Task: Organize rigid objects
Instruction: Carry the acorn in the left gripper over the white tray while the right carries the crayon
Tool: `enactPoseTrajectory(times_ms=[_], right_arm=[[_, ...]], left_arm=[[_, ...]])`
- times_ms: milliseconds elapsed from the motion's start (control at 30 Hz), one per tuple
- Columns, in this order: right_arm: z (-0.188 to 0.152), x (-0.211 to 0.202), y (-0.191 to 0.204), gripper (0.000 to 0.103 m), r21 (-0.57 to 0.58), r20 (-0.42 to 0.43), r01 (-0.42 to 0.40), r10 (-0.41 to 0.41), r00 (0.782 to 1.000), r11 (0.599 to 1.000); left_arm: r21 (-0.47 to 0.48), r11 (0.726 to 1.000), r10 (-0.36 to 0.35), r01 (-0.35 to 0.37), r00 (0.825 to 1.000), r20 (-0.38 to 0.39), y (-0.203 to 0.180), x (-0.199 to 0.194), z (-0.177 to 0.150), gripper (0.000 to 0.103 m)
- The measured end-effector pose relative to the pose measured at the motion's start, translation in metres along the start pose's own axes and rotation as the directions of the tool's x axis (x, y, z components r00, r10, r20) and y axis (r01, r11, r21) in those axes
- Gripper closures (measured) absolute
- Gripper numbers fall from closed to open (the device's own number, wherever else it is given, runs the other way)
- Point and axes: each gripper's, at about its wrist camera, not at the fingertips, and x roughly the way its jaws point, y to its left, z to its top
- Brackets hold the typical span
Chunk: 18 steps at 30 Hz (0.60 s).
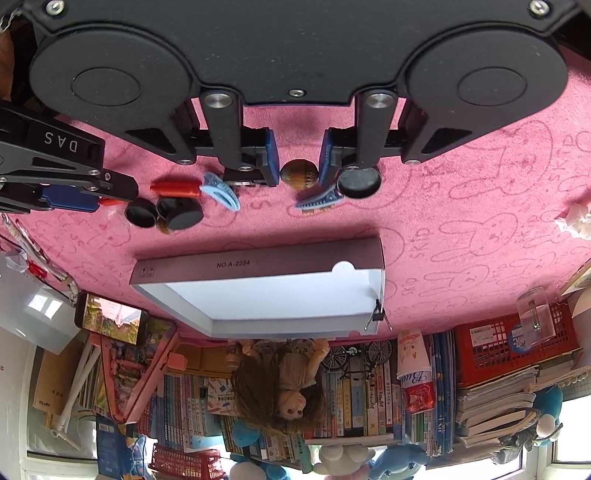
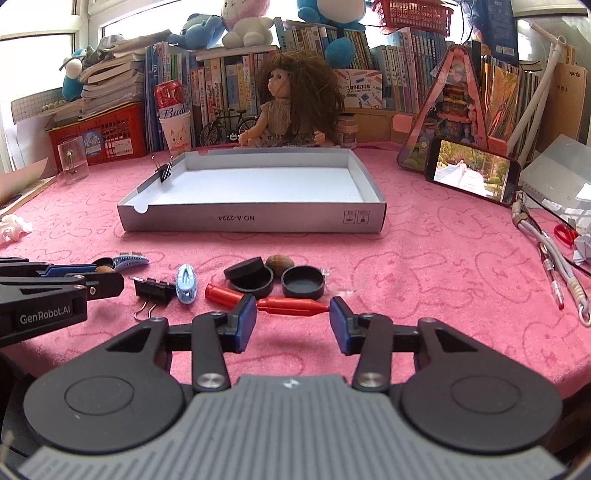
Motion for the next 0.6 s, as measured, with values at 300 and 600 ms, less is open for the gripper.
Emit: enactPoseTrajectory(times_ms=[300,600], right_arm=[[0.021,0.006,-0.015,0.054,0.04,0.027,0.017,-0.018,0.999,0.999],[0.05,0.025,-0.033,0.054,0.084,0.036,0.013,-0.016,0.999,0.996]], left_arm=[[-0.037,0.999,0.011,-0.01,1.0,0.027,0.008,0.004,0.025,0.082],[-0.083,0.997,0.002,0.003,0.999,0.054,0.018,0.018,0.064,0.082]])
